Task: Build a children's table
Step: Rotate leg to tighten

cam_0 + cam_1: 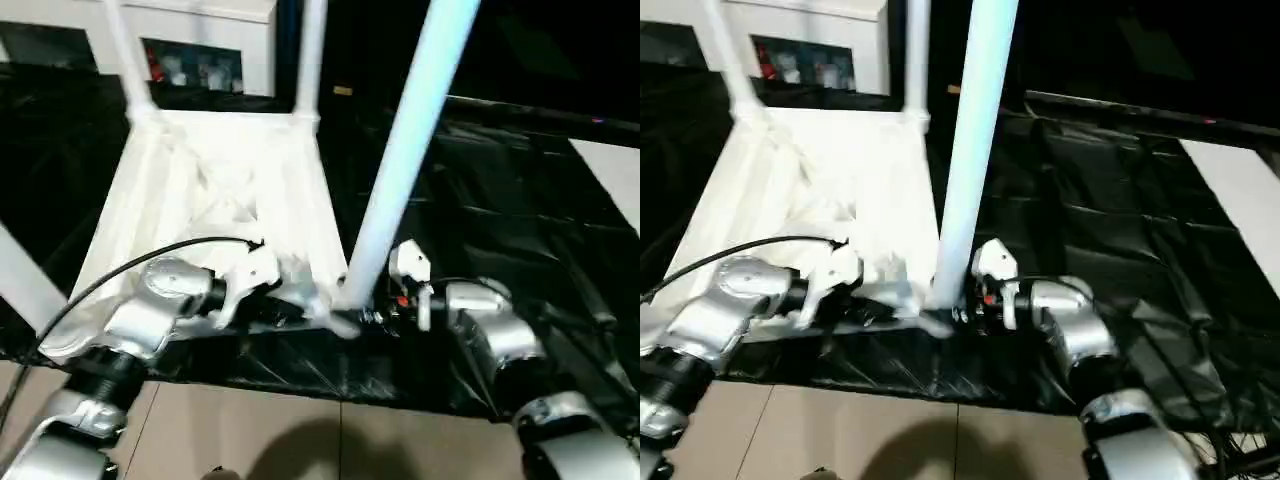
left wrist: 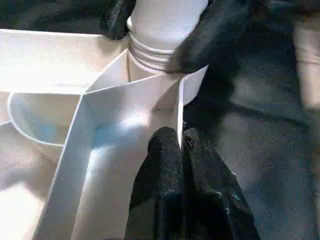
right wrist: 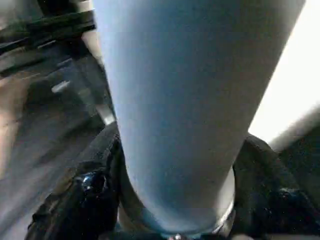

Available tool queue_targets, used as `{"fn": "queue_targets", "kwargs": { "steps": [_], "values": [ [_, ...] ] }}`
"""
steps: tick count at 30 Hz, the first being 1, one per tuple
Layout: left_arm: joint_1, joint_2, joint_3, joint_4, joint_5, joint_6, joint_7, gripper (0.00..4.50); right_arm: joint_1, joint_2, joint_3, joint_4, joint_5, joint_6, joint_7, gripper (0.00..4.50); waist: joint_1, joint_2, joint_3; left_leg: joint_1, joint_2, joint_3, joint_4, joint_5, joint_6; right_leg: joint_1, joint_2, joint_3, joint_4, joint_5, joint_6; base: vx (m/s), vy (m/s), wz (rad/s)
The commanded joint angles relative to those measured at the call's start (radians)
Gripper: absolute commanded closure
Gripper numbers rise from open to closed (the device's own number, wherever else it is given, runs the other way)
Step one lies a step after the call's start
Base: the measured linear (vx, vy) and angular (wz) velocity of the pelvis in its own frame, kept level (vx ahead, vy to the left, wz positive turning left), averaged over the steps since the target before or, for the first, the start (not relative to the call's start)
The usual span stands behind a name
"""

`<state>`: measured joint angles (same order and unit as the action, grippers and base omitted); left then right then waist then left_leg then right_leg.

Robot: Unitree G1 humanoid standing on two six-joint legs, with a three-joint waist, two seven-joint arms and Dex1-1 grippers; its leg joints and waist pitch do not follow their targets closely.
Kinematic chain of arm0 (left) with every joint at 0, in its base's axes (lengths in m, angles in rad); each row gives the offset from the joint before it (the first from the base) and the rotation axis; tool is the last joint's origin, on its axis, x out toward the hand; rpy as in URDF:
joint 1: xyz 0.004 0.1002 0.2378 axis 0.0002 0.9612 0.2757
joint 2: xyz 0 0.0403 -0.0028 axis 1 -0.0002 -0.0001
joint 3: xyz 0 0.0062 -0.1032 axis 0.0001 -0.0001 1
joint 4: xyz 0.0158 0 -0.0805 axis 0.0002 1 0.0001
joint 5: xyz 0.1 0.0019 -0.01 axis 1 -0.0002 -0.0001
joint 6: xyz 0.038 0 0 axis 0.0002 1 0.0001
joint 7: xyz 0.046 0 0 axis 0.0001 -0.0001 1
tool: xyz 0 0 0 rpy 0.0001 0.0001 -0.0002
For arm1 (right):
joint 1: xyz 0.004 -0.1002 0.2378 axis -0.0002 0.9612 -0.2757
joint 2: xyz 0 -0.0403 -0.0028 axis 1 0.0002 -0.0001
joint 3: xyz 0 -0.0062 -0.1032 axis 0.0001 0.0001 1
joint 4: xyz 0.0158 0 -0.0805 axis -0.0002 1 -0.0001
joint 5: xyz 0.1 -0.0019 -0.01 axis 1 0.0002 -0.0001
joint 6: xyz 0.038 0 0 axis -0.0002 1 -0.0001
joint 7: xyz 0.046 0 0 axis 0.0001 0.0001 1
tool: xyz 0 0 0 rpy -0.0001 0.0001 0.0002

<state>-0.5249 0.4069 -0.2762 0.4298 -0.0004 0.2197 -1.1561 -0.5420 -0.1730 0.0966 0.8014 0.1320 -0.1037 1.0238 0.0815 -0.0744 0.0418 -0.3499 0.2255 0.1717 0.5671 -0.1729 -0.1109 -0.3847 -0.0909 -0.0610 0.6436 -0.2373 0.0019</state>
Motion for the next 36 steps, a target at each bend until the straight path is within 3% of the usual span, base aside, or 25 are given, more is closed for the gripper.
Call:
{"fn": "queue_targets", "kwargs": {
  "steps": [1, 2, 4, 8, 11, 12, 13, 14, 18, 20, 22, 25, 29, 31, 36],
  "values": [
    [-0.002, -0.068, -0.024, 0.025, 0.006, 0.035, 0.071, 4.5, 0.004, 0.043, -0.013, 0.019, -0.017, 0.005, -0.152, 1.86, -0.005, 0.005, -0.045, 0.001, 0.007, 0.01, -0.065, -0.216, 0.006, 0.038, -0.042, 0.044, -0.091, -0.173, -0.203, 0.0, 0.0, 0.0],
    [-0.002, -0.068, -0.024, 0.025, 0.006, 0.035, 0.071, 4.5, 0.004, 0.043, -0.013, 0.019, -0.017, 0.005, -0.152, 1.86, -0.006, 0.005, -0.045, 0.001, 0.007, 0.007, -0.068, -0.234, -0.002, 0.038, -0.044, 0.042, -0.096, -0.214, -0.188, 0.0, 0.0, 0.0],
    [-0.021, -0.16, -0.033, 0.056, 0.03, 0.063, 0.191, 4.5, 0.013, 0.125, -0.031, 0.034, -0.035, 0.001, -0.338, 1.87, -0.009, 0.006, -0.045, 0.004, 0.007, 0.008, -0.066, -0.227, -0.006, 0.031, -0.042, 0.046, -0.097, -0.194, -0.182, 0.0, 0.0, 0.0],
    [-0.043, -0.268, -0.059, 0.122, 0.081, 0.072, 0.333, 4.5, 0.016, 0.237, -0.034, 0.05, -0.092, -0.007, -0.588, 1.87, -0.013, 0.009, -0.046, -0.002, 0.003, 0.006, -0.067, -0.22, -0.013, 0.033, -0.039, 0.046, -0.099, -0.205, -0.158, 0.0, 0.0, 0.0],
    [-0.044, -0.282, -0.065, 0.132, 0.094, 0.068, 0.355, 4.5, 0.018, 0.254, -0.022, 0.042, -0.109, -0.027, -0.604, 1.87, -0.015, 0.009, -0.049, -0.001, 0.002, 0.007, -0.066, -0.234, -0.001, 0.032, -0.038, 0.046, -0.102, -0.201, -0.143, 0.0, 0.0, 0.0],
    [-0.044, -0.284, -0.066, 0.132, 0.096, 0.069, 0.356, 4.5, 0.018, 0.255, -0.015, 0.04, -0.114, -0.035, -0.601, 1.52, -0.015, 0.012, -0.049, -0.001, 0.002, 0.006, -0.066, -0.236, 0.001, 0.032, -0.037, 0.046, -0.101, -0.197, -0.144, 0.0, 0.0, 0.0],
    [-0.041, -0.282, -0.066, 0.127, 0.098, 0.068, 0.352, 4.5, 0.015, 0.251, -0.023, 0.032, -0.101, -0.055, -0.583, 1.52, -0.016, 0.011, -0.049, -0.003, 0.002, 0.006, -0.067, -0.239, 0.006, 0.032, -0.036, 0.046, -0.101, -0.186, -0.146, 0.0, 0.0, 0.0],
    [-0.039, -0.28, -0.065, 0.124, 0.098, 0.068, 0.349, 4.5, 0.015, 0.249, -0.028, 0.028, -0.092, -0.059, -0.571, 1.17, -0.016, 0.011, -0.049, -0.003, 0.003, 0.006, -0.067, -0.241, 0.01, 0.032, -0.035, 0.045, -0.101, -0.178, -0.149, 0.0, 0.0, 0.0],
    [-0.021, -0.228, -0.05, 0.089, 0.08, 0.043, 0.277, 4.5, 0.015, 0.185, -0.037, -0.002, -0.047, -0.079, -0.407, 1.04, -0.018, 0.008, -0.05, -0.006, 0.003, 0.007, -0.066, -0.242, 0.025, 0.035, -0.034, 0.044, -0.1, -0.151, -0.161, 0.0, 0.0, 0.0],
    [-0.018, -0.22, -0.046, 0.083, 0.075, 0.039, 0.26, 4.5, 0.015, 0.173, -0.039, -0.006, -0.041, -0.08, -0.383, 0.73, -0.018, 0.008, -0.053, -0.011, 0.003, 0.007, -0.063, -0.201, 0.045, 0.04, -0.035, 0.044, -0.093, -0.089, -0.179, 0.0, 0.0, 0.0],
    [0.001, -0.17, -0.041, 0.046, 0.054, 0.021, 0.172, 4.5, 0.011, 0.109, -0.033, -0.023, -0.022, -0.085, -0.269, 0.73, -0.016, 0.004, -0.055, -0.011, 0.003, 0.009, -0.059, -0.166, 0.059, 0.044, -0.035, 0.043, -0.09, -0.051, -0.192, 0.0, 0.0, 0.0],
    [0.01, -0.138, -0.041, 0.027, 0.042, 0.009, 0.123, 4.5, 0.011, 0.074, -0.028, -0.036, -0.007, -0.089, -0.19, 0.73, -0.018, 0.007, -0.06, -0.012, 0.004, 0.01, -0.054, -0.097, 0.094, 0.047, -0.034, 0.043, -0.077, 0.062, -0.224, 0.0, 0.0, 0.0],
    [0.034, -0.049, -0.042, -0.018, 0.011, -0.027, -0.008, 4.5, 0.028, -0.038, 0.038, -0.077, -0.001, -0.056, 0.077, 0.73, -0.018, 0.001, -0.06, -0.011, 0.004, 0.012, -0.045, -0.056, 0.139, 0.051, -0.03, 0.041, -0.067, 0.17, -0.267, 0.0, 0.0, 0.0],
    [0.039, -0.031, -0.044, -0.026, 0.008, -0.036, -0.036, 4.5, 0.027, -0.057, 0.048, -0.077, -0.005, -0.053, 0.121, 0.73, -0.017, 0.003, -0.059, -0.008, 0.005, 0.013, -0.045, -0.07, 0.145, 0.048, -0.033, 0.041, -0.068, 0.146, -0.273, 0.0, 0.0, 0.0],
    [0.055, 0.012, -0.048, -0.055, -0.009, -0.043, -0.106, 4.5, 0.018, -0.09, 0.074, -0.066, -0.017, -0.042, 0.221, 0.99, -0.019, 0.001, -0.054, -0.004, 0.009, 0.013, -0.052, -0.127, 0.11, 0.044, -0.035, 0.041, -0.075, 0.046, -0.272, 0.0, 0.0, 0.0]
  ]
}}
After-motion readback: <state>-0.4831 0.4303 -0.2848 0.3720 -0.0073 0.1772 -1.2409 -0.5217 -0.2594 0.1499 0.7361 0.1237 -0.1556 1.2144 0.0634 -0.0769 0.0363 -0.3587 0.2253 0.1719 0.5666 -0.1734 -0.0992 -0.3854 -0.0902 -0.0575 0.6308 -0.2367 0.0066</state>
